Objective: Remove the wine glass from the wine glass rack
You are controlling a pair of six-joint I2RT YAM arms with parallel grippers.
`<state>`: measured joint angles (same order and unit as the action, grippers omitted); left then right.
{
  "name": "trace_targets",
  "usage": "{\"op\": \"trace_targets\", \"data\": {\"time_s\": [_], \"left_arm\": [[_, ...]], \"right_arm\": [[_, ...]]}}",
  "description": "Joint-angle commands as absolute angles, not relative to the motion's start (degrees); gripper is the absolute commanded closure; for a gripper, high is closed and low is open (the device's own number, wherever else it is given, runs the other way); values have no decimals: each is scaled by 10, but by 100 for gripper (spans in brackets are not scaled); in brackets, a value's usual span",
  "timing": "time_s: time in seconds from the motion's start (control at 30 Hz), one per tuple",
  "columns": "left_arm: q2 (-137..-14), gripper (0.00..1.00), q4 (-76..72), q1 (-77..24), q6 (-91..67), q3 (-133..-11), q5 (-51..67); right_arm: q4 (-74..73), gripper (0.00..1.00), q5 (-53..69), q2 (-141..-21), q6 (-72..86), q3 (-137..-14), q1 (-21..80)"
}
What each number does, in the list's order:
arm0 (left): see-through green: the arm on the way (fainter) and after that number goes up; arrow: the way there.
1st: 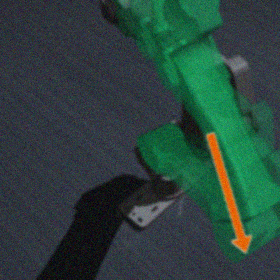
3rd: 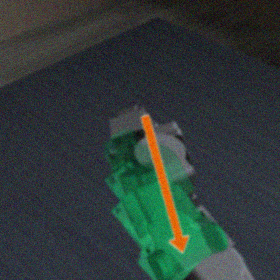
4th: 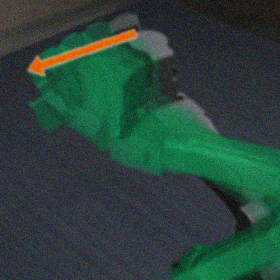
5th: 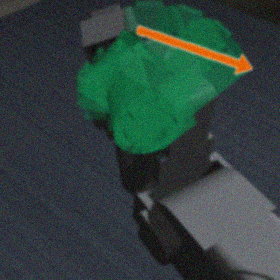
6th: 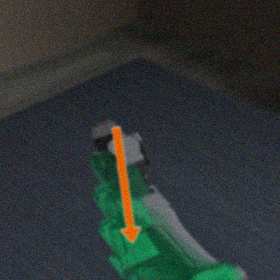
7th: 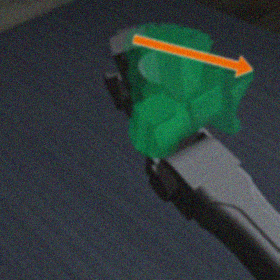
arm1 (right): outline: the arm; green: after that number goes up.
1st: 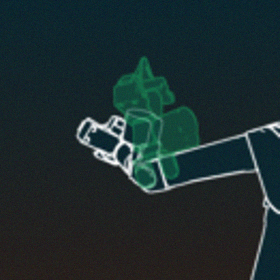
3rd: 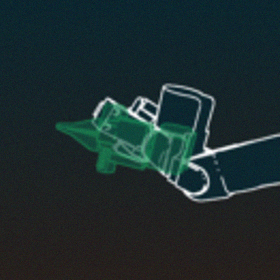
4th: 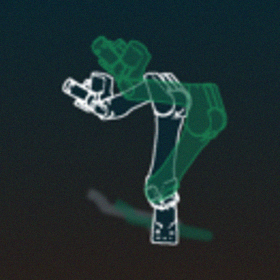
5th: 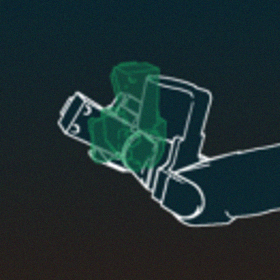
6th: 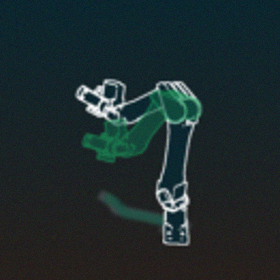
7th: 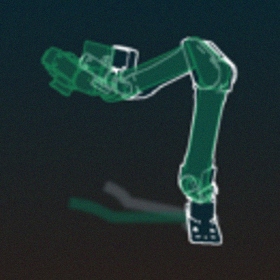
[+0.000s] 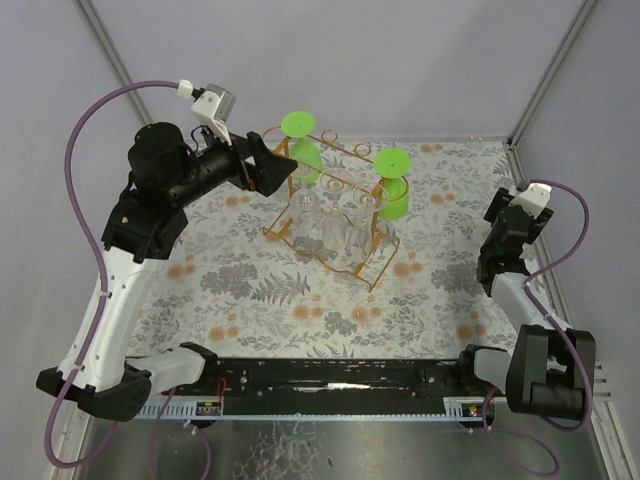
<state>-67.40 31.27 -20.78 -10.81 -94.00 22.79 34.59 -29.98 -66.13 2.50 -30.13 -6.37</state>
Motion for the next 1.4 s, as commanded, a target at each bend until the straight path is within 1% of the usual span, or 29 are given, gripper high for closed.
{"op": "trace_targets", "data": {"time_s": [0.0, 0.1, 0.23, 0.37, 0.43, 0.47, 0.5, 0.57, 0.63, 0.7, 0.73, 0.9, 1.1, 1.3, 1.37], "left_arm": [[-662, 0, 322, -201, -118, -930, 237], [-662, 0, 323, -201, -117, -928, 236], [-662, 0, 329, -200, -111, -929, 235], [-662, 0, 332, -200, -111, -929, 238], [-662, 0, 332, -200, -111, -927, 237], [-662, 0, 332, -200, -110, -926, 239], [-662, 0, 332, -200, -109, -926, 239], [-662, 0, 332, -199, -107, -924, 240], [-661, 0, 332, -199, -105, -922, 243], [-660, 0, 331, -198, -105, -919, 244], [-659, 0, 330, -197, -105, -917, 245], [-658, 0, 327, -195, -104, -912, 249], [-659, 0, 327, -186, -108, -911, 244], [-655, 0, 328, -147, -153, -898, 246], [-653, 0, 331, -123, -193, -887, 263]], "right_arm": [[466, 73, -275, -682, 53, -304, -78], [482, 71, -262, -702, 58, -295, -83], [560, 68, -228, -730, 45, -262, -87], [549, 64, -212, -754, 48, -264, -89], [548, 61, -212, -760, 52, -262, -89], [547, 55, -212, -762, 55, -262, -90], [546, 46, -211, -763, 56, -261, -90], [543, 24, -212, -764, 60, -261, -90], [539, 11, -214, -760, 61, -263, -90], [529, 2, -211, -752, 60, -269, -90], [519, 1, -209, -747, 59, -273, -90], [479, 1, -202, -711, 58, -293, -91], [405, 1, -214, -624, 39, -333, -94], [293, 1, -244, -525, 36, -409, -103], [224, 1, -240, -504, 62, -466, -104]]}}
